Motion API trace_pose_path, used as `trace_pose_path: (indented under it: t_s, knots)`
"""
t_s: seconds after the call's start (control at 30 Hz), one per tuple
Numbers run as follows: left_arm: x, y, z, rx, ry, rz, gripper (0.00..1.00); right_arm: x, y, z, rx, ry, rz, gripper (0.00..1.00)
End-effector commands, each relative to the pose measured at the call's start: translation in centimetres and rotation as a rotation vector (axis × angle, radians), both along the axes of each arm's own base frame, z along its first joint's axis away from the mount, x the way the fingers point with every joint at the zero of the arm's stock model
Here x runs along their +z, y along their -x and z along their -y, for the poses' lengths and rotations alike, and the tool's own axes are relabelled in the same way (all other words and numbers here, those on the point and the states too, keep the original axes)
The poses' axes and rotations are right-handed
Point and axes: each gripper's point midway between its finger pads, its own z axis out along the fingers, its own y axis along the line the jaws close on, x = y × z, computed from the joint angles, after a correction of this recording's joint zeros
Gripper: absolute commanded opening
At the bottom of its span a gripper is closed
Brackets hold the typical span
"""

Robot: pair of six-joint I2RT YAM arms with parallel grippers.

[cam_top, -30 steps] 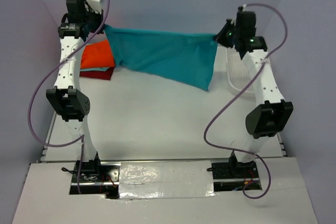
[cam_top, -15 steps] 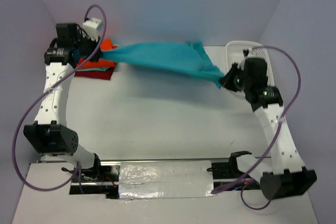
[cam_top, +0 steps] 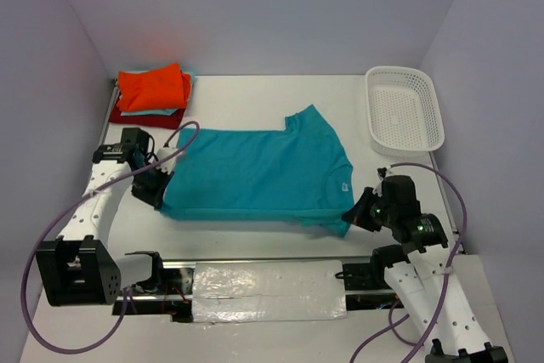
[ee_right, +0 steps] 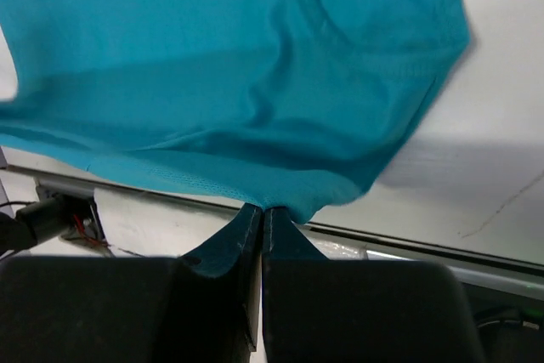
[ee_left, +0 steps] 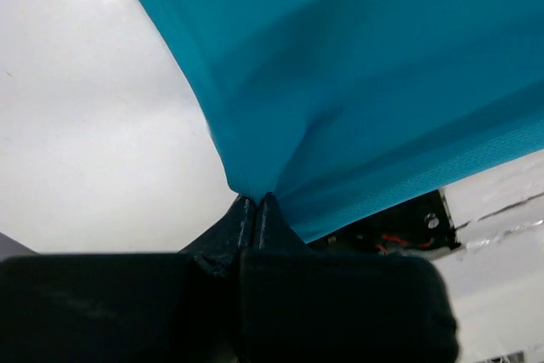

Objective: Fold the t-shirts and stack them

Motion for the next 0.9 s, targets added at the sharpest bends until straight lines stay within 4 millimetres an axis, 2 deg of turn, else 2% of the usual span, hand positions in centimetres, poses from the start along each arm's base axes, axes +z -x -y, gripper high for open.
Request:
trace_pose_path:
  t_s: [0.0, 0.07, 0.13, 0.17, 0.2, 0.23, 0.27, 0.3, 0.33, 0.37, 0.4, 0.47, 0.53, 0.57, 0.6, 0.63, 0.67, 0.7, 0.73, 0.77, 0.8, 0.83, 0.87]
  knots:
    - [0.2, 1.2, -2.4, -0.028, -0.125, 0.0, 0.0, -0.3, 0.3, 0.0, -0.025, -0.005, -0.027, 0.0]
    - [0.3, 0.9, -2.4, -0.029, -0.123, 0.004, 0.0, -0.7, -0.1, -0.1, -0.029, -0.007, -0.046, 0.0]
    - [0.2, 0.3, -2.3, -0.029, -0.113, 0.002, 0.0, -0.4, -1.5, -0.4, -0.015, -0.005, -0.036, 0.0]
    - [0.2, -0.8, -2.3, -0.026, -0.113, 0.012, 0.0, -0.1, -2.2, -0.7, -0.006, -0.012, -0.02, 0.0]
    - [0.2, -1.6, -2.4, -0.026, -0.114, 0.008, 0.0, 0.8, -3.9, -1.1, 0.02, -0.011, 0.022, 0.0]
    - [0.5, -2.1, -2.5, -0.022, -0.119, 0.028, 0.0, 1.0, -4.7, -1.2, 0.025, 0.003, 0.032, 0.0]
    - [-0.1, -2.9, -2.7, -0.015, -0.124, 0.015, 0.0, 1.1, -6.4, -1.3, 0.042, 0.034, 0.041, 0.0]
    - [-0.3, -3.4, -2.8, -0.01, -0.129, 0.009, 0.0, 1.0, -7.0, -1.5, 0.062, 0.045, 0.04, 0.0]
    - [-0.8, -3.9, -2.9, -0.008, -0.13, -0.011, 0.0, 0.8, -7.5, -1.9, 0.088, 0.056, 0.029, 0.0]
    - [-1.0, -4.2, -3.0, -0.006, -0.129, -0.014, 0.0, -0.5, -8.1, -2.3, 0.11, 0.071, -0.02, 0.0]
    - [-1.4, -4.4, -2.9, -0.007, -0.127, -0.022, 0.0, -0.5, -8.6, -2.7, 0.145, 0.082, -0.022, 0.0]
    - [-2.1, -4.6, -2.9, -0.01, -0.125, -0.044, 0.0, -1.9, -8.8, -3.1, 0.177, 0.1, -0.086, 0.0]
    - [-2.4, -5.5, -3.1, -0.002, -0.129, -0.026, 0.0, -1.9, -9.8, -3.1, 0.184, 0.115, -0.063, 0.0]
    - [-2.3, -6.2, -3.0, 0.002, -0.123, -0.009, 0.0, -1.9, -10.3, -3.1, 0.184, 0.122, -0.06, 0.0]
    - [-1.1, -8.5, -3.0, 0.012, -0.119, 0.062, 0.0, -0.1, -12.2, -3.2, 0.195, 0.129, 0.003, 0.0]
    - [-1.0, -10.1, -2.9, 0.014, -0.106, 0.068, 0.0, 1.2, -14.0, -3.2, 0.197, 0.137, 0.038, 0.0]
    - [-0.1, -12.0, -2.2, 0.021, -0.068, 0.099, 0.0, 0.4, -15.4, -2.8, 0.2, 0.167, -0.025, 0.0]
    - [4.3, -16.7, -2.2, 0.035, -0.058, 0.232, 0.0, 7.0, -21.0, -2.2, 0.159, 0.174, 0.123, 0.0]
    - [4.2, -19.9, -2.1, 0.044, -0.039, 0.224, 0.0, 9.9, -24.2, -1.6, 0.15, 0.193, 0.176, 0.0]
    - [6.4, -22.8, -1.9, 0.091, -0.006, 0.274, 0.0, 8.1, -27.0, -1.0, 0.144, 0.199, 0.058, 0.0]
    - [16.3, -28.4, -2.0, 0.118, 0.028, 0.546, 0.0, 20.1, -32.6, 0.6, 0.065, 0.182, 0.325, 0.0]
    - [16.3, -31.6, -2.3, 0.152, 0.053, 0.558, 0.0, 24.5, -34.9, 1.3, 0.032, 0.17, 0.412, 0.0]
    - [20.0, -33.4, -2.5, 0.202, 0.084, 0.669, 0.0, 23.0, -38.0, 1.6, -0.009, 0.112, 0.351, 0.0]
